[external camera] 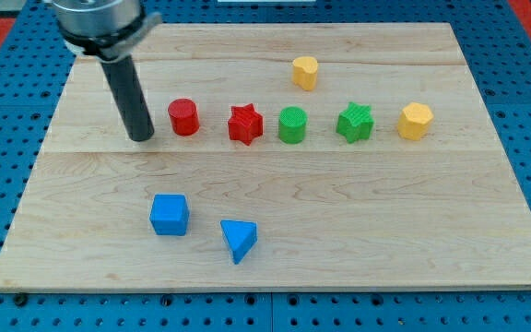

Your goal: Place the red circle to the left of the red star

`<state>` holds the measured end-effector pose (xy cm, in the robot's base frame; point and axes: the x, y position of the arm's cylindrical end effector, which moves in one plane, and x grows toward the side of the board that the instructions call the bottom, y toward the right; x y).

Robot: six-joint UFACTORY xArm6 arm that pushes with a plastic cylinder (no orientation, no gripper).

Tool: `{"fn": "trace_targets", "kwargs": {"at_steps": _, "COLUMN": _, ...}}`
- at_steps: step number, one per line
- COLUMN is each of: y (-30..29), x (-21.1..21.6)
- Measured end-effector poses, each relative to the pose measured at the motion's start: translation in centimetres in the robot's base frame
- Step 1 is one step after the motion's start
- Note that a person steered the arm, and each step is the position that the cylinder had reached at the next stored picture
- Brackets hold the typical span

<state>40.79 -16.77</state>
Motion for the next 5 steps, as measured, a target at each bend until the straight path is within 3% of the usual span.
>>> {"fn": "trace_targets", "kwargs": {"at_steps": 1, "y": 0.7, "x": -5.1}}
{"fn": "trace_targets", "kwargs": {"at_steps": 2, "y": 4.5, "x": -6.0}}
{"fn": "trace_targets", "kwargs": {"at_steps": 4, "y": 4.8, "x": -2.8}}
{"fn": "trace_targets", "kwargs": {"at_steps": 5, "y": -0.9, "x": -2.8}}
